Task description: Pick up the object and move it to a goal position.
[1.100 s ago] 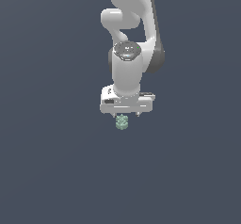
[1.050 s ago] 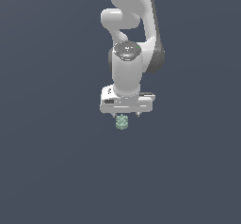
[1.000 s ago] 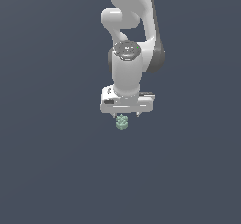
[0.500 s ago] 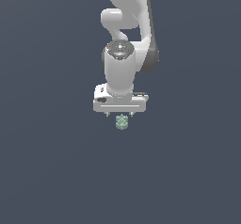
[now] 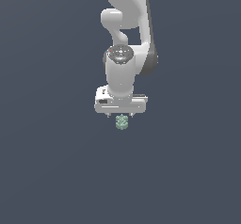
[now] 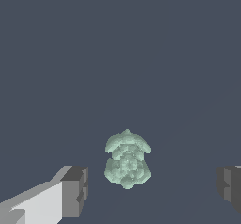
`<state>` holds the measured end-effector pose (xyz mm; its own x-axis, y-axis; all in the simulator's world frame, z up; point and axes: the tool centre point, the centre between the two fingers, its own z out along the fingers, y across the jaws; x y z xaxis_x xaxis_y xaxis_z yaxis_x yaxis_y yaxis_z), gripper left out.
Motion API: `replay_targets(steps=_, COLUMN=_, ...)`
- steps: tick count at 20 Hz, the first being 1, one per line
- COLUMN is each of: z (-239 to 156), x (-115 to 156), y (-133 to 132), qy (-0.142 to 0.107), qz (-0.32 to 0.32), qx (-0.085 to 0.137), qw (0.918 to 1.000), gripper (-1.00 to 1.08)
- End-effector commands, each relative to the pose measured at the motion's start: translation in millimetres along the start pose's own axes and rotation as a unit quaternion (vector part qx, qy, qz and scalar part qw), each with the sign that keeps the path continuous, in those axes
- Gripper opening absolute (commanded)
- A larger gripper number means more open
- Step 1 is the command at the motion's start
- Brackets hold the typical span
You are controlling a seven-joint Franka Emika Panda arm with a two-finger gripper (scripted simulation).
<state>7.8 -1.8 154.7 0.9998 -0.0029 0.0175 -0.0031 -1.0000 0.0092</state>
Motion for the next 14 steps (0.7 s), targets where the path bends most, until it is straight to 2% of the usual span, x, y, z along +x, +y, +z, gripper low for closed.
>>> replay_targets(steps=1, z=12.1, x=-5.8, y=-1.8, qy=-0.002, qz=0.002, qx=0.001, qw=1.0, gripper=1.0)
replay_targets(steps=8, z=49.8, x=-26.6, y=-7.4, qy=-0.007, qz=0.007, qx=0.004, qw=0.9999, gripper=1.0)
replay_targets(steps=14, z=62.2, x=-34.6, y=-9.3, qy=-0.009, qz=0.009, qx=0.004, qw=0.9999, gripper=1.0)
